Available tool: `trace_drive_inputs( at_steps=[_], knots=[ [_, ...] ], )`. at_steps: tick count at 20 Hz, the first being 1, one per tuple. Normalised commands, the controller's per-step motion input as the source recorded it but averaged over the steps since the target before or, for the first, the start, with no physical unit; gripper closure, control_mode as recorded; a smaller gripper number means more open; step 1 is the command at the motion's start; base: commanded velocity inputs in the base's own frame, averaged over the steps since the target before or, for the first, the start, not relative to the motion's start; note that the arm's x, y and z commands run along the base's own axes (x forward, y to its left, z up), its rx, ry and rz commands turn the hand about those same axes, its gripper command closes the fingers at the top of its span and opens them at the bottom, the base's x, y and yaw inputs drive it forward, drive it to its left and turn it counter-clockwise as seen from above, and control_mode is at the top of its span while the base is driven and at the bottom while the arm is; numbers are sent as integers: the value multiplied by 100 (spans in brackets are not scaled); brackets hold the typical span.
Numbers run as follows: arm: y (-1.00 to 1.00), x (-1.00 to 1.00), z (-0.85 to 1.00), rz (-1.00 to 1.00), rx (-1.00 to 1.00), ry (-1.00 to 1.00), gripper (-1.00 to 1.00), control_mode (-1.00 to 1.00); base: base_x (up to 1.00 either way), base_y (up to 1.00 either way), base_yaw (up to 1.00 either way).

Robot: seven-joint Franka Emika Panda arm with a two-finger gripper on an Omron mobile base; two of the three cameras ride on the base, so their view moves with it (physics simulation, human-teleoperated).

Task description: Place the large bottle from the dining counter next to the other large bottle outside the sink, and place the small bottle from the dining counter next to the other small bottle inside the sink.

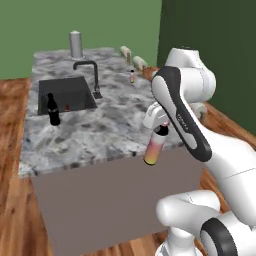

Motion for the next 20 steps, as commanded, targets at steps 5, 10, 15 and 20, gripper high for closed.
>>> trace_drive_inputs(
  at_steps=[5, 10, 15, 20],
  knots=[
    [0, 0, 0, 0, 0, 0, 100, 100, -20, 69, -59],
    [0, 0, 0, 0, 0, 0, 100, 100, -37, 85, -56],
    [0, 0, 0, 0, 0, 0, 100, 100, -49, 98, -50],
    [0, 0, 0, 0, 0, 0, 100, 100, -50, 100, -39]
  ],
)
